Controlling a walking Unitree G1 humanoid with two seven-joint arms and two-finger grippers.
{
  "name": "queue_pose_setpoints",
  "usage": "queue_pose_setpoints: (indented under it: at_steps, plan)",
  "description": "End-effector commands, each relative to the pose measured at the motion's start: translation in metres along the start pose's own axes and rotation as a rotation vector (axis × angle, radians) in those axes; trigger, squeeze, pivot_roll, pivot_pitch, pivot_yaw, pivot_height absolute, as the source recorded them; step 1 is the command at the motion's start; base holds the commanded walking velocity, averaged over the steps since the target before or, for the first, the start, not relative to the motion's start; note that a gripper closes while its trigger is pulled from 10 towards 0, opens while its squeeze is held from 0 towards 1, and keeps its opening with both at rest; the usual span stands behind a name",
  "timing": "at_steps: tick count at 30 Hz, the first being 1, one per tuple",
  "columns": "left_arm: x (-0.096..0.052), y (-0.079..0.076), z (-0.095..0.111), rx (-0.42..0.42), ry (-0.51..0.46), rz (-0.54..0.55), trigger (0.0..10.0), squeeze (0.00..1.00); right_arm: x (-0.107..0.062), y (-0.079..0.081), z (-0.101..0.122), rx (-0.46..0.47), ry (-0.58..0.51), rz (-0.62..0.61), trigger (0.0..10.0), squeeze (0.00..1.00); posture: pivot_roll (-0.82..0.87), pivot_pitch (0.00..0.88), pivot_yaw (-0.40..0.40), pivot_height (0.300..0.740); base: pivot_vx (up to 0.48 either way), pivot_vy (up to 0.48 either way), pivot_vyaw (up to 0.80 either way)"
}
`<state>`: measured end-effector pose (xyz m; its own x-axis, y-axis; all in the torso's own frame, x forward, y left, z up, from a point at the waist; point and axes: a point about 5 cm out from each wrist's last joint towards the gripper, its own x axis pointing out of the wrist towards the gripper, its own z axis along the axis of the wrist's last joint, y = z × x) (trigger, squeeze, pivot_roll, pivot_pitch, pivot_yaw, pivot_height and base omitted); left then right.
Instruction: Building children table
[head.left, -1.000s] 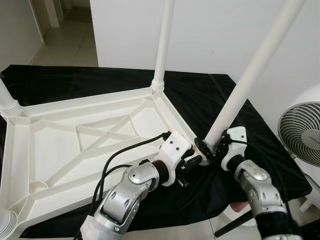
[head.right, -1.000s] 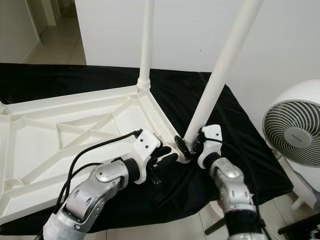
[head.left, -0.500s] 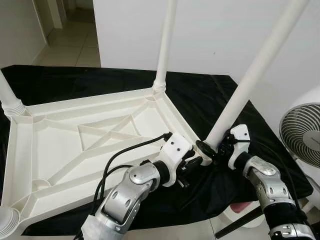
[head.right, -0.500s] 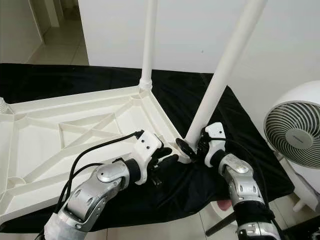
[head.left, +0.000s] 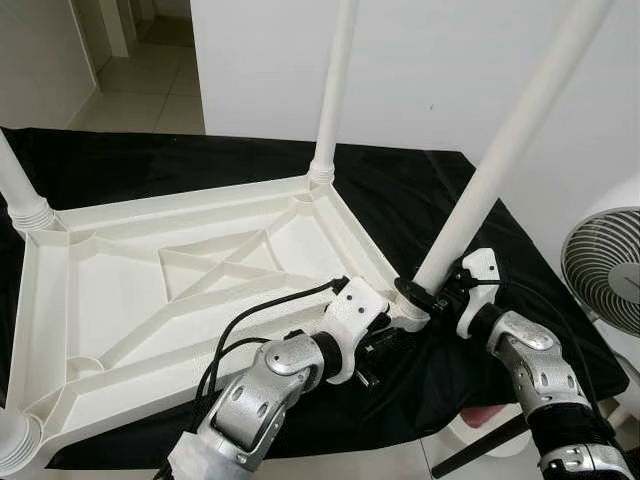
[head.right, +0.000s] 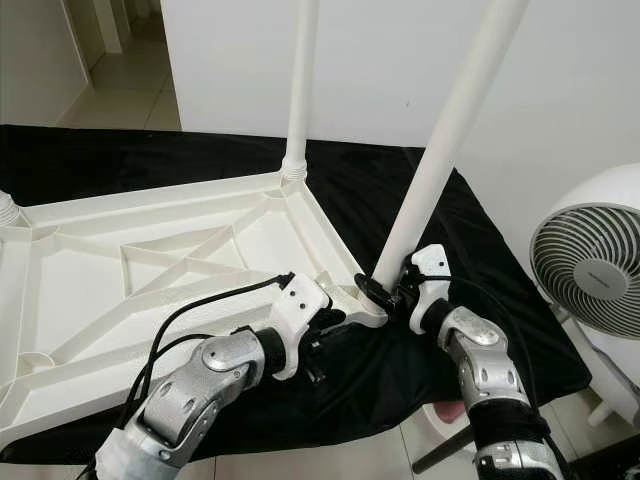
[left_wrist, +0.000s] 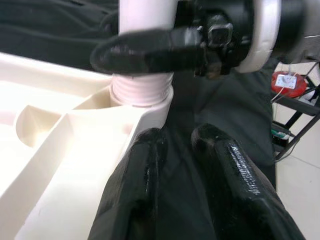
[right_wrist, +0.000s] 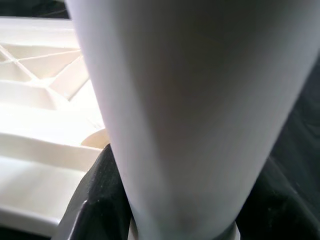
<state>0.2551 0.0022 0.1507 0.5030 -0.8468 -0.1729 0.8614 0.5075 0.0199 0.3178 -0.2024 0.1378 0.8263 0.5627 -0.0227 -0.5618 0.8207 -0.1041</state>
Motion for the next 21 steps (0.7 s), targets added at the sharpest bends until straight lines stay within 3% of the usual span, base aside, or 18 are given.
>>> queue_pose_setpoints:
  at_steps: [1, 2, 7, 10, 13, 14, 16, 17, 21]
  plan:
    - [0.002, 0.001, 0.000, 0.006, -0.003, 0.031, 10.0, 0.00, -0.006, 0.001, -0.013, 0.029, 0.060, -0.050, 0.0, 0.00, 0.00, 0.063, -0.088, 0.740, 0.000, 0.000, 0.00]
    - [0.002, 0.006, 0.002, 0.003, -0.013, 0.053, 10.0, 0.00, -0.005, 0.004, -0.017, 0.066, 0.068, -0.138, 0.0, 0.00, 0.00, 0.063, -0.091, 0.740, 0.000, 0.000, 0.00]
    - [0.000, 0.010, 0.004, 0.000, -0.021, 0.070, 10.0, 0.00, -0.005, 0.009, -0.019, 0.098, 0.075, -0.264, 0.0, 0.00, 0.00, 0.064, -0.091, 0.740, 0.000, 0.000, 0.00]
    - [-0.001, 0.012, 0.003, 0.001, -0.020, 0.076, 10.0, 0.00, -0.005, 0.012, -0.018, 0.132, 0.070, -0.418, 0.0, 0.00, 0.00, 0.063, -0.090, 0.740, 0.000, 0.000, 0.00]
    - [-0.001, 0.012, 0.003, 0.001, -0.019, 0.076, 10.0, 0.00, -0.005, 0.014, -0.017, 0.151, 0.055, -0.468, 0.0, 0.00, 0.00, 0.063, -0.090, 0.740, 0.000, 0.000, 0.00]
    - [-0.002, 0.012, 0.002, 0.003, -0.017, 0.074, 10.0, 0.00, -0.005, 0.026, -0.017, 0.200, 0.043, -0.597, 0.0, 0.00, 0.00, 0.064, -0.091, 0.740, 0.000, 0.000, 0.00]
    - [-0.002, 0.012, 0.002, 0.003, -0.017, 0.074, 10.0, 0.00, -0.005, 0.026, -0.017, 0.200, 0.043, -0.597, 0.0, 0.00, 0.00, 0.064, -0.091, 0.740, 0.000, 0.000, 0.00]
    - [-0.002, 0.013, 0.001, 0.005, -0.015, 0.074, 10.0, 0.00, -0.003, 0.038, -0.016, 0.214, 0.049, -0.694, 0.0, 0.00, 0.00, 0.063, -0.090, 0.740, 0.000, 0.000, 0.00]
    - [-0.002, 0.014, 0.001, 0.005, -0.016, 0.075, 10.0, 0.00, -0.001, 0.047, -0.015, 0.224, 0.064, -0.742, 0.0, 0.00, -0.01, 0.061, -0.089, 0.740, 0.000, 0.000, 0.00]
